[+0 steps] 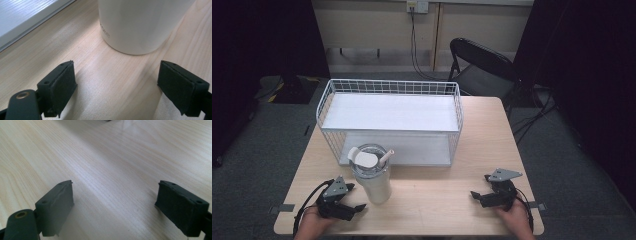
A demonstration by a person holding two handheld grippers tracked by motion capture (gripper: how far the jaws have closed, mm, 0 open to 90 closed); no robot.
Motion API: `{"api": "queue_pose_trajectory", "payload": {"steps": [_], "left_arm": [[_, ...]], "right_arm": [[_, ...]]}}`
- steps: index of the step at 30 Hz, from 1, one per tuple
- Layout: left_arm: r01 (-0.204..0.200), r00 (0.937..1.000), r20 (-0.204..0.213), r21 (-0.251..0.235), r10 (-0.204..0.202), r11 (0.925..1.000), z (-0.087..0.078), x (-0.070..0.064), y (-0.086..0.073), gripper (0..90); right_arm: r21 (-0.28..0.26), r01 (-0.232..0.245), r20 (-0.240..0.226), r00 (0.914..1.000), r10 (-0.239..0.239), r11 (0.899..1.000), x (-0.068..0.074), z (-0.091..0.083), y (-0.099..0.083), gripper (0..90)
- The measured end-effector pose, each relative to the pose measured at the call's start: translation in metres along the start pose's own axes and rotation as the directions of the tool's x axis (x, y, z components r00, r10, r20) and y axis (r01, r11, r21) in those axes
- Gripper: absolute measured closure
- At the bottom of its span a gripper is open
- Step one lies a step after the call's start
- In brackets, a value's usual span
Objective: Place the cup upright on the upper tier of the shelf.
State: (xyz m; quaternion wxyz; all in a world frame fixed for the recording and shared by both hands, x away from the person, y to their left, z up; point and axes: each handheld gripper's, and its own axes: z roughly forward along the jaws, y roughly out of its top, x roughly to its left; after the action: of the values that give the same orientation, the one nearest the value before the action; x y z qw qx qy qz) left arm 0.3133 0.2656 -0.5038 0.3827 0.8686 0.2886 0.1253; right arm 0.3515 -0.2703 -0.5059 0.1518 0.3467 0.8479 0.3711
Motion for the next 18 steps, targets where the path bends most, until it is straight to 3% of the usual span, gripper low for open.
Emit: {"api": "queue_pose_trajectory", "payload": {"steps": [5, 9, 12, 18], "left_arm": [[-0.002, 1.0000, 0.003, 0.004, 0.002, 1.0000, -0.0004, 0.0006, 0.0001, 14.2], [0.029, 0.9993, 0.023, -0.009, -0.029, 0.9995, -0.0019, 0.0041, -0.0009, 15.0], [0.004, 0.9999, 0.013, 0.004, -0.004, 1.0000, -0.0031, 0.0034, -0.0017, 15.1], [0.013, 0.9999, 0.007, 0.019, -0.013, 0.9997, -0.0064, 0.0021, 0.0019, 15.9]], "right_arm": [[0.000, -0.001, 0.000, 1.0000, 0.001, 1.000, 0.0000, 0.0000, 0.0000, 13.3], [0.000, 0.000, 0.000, 1.0000, 0.000, 1.000, 0.0000, 0.0000, 0.0000, 13.3], [0.000, 0.000, -0.001, 1.0000, 0.000, 1.000, 0.0000, 0.0000, 0.0000, 13.3], [0.000, 0.000, -0.001, 1.0000, 0.000, 1.000, -0.0001, 0.0000, 0.0000, 13.2]]}}
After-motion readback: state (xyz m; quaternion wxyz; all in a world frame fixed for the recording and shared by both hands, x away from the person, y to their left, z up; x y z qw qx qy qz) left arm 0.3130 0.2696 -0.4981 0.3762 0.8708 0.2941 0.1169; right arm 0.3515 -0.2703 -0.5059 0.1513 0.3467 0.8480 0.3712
